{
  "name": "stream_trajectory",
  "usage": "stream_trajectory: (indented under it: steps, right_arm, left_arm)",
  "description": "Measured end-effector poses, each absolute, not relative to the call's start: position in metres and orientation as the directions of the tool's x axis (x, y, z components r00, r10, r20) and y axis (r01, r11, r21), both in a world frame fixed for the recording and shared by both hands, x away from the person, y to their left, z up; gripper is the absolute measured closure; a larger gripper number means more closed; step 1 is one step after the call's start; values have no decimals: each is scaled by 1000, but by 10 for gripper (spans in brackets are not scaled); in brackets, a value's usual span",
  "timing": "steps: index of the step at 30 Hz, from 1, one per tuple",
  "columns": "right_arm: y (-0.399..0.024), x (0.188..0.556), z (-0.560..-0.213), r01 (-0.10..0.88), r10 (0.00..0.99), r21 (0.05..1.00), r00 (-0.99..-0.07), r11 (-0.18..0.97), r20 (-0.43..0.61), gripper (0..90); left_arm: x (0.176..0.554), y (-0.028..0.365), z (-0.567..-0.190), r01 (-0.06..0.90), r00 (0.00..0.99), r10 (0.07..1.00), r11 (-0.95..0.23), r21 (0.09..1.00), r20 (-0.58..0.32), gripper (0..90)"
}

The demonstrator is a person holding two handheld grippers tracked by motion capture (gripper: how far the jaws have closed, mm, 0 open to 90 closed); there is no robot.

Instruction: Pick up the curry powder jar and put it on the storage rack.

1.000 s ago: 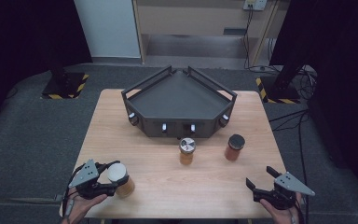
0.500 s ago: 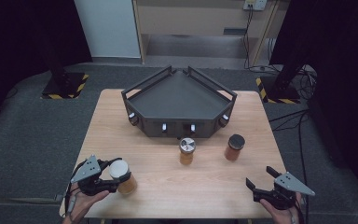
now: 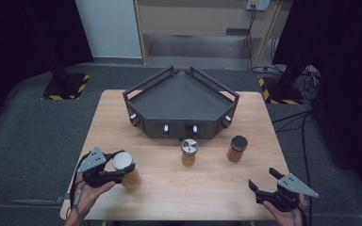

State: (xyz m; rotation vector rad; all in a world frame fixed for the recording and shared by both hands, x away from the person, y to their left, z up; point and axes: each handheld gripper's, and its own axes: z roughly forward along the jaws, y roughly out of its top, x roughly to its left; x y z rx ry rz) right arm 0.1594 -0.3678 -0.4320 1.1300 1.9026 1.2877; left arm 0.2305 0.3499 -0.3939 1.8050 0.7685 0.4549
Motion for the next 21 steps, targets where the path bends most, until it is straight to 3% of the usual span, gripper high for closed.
stream_trajectory:
  steps: [21]
  right_arm:
    - [-368, 160, -433, 326, 876, 929, -483, 177, 3, 77]
  left_arm:
    - [264, 335, -361, 272, 704, 709, -214, 938, -43, 329]
